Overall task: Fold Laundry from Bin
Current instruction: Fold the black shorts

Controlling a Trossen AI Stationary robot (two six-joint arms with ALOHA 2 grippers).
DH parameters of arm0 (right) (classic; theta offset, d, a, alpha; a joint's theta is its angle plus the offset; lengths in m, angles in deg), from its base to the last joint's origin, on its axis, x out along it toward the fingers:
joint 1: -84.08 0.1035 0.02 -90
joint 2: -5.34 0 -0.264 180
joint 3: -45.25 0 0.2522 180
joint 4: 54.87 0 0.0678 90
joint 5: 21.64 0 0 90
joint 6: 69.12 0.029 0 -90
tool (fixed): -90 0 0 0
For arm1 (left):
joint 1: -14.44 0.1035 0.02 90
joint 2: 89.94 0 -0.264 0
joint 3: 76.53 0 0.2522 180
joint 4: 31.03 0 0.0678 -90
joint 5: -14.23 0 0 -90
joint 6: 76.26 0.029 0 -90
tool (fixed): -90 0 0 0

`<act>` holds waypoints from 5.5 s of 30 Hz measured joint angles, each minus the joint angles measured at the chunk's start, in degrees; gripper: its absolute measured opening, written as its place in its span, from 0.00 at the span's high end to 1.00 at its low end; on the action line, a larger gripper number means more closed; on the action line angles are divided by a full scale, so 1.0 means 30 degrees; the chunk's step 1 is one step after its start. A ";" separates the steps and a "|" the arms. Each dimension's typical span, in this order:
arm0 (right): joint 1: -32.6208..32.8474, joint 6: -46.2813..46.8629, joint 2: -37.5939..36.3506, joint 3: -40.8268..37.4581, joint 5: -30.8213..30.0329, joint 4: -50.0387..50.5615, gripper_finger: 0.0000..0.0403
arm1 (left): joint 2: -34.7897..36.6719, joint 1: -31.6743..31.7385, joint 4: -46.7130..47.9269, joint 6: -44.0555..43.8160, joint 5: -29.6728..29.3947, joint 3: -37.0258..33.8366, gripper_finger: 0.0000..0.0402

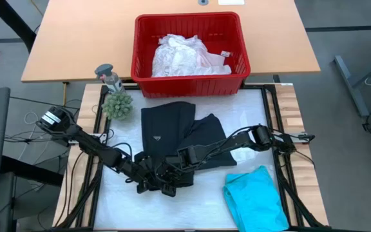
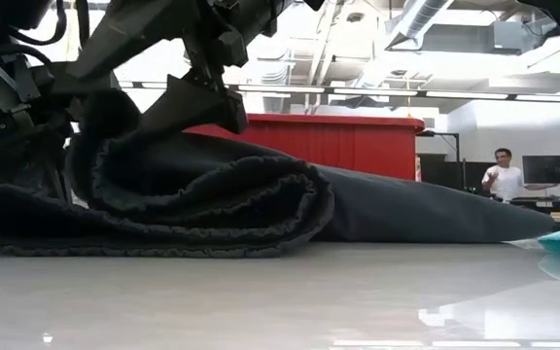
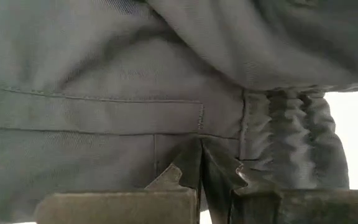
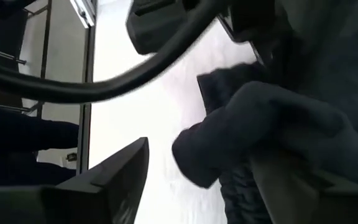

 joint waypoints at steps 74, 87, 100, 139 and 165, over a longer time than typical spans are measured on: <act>-0.0291 -0.3079 0.0044 0.0000 0.0429 -0.0261 0.23 | 0.3231 -0.0545 -0.2349 -0.0539 0.1713 0.0036 1.00; -0.0287 -0.1604 -0.0254 0.0410 0.2951 0.1843 0.24 | 0.3260 -0.1166 0.0423 -0.1520 0.0139 0.0036 1.00; 0.0676 -0.4579 -0.4709 0.2500 -0.4149 1.9507 0.29 | 0.3254 -0.1217 0.1298 -0.1695 -0.0250 0.0029 1.00; -0.1612 -0.6360 -1.0804 -1.3121 -0.3118 0.8287 0.29 | 0.3260 -0.1224 0.3905 -0.2538 -0.0423 0.0022 1.00; -0.2435 -0.8694 -0.8990 -1.3088 -0.2426 0.8921 0.95 | 0.3260 -0.1224 0.3963 -0.2502 -0.0656 0.0022 1.00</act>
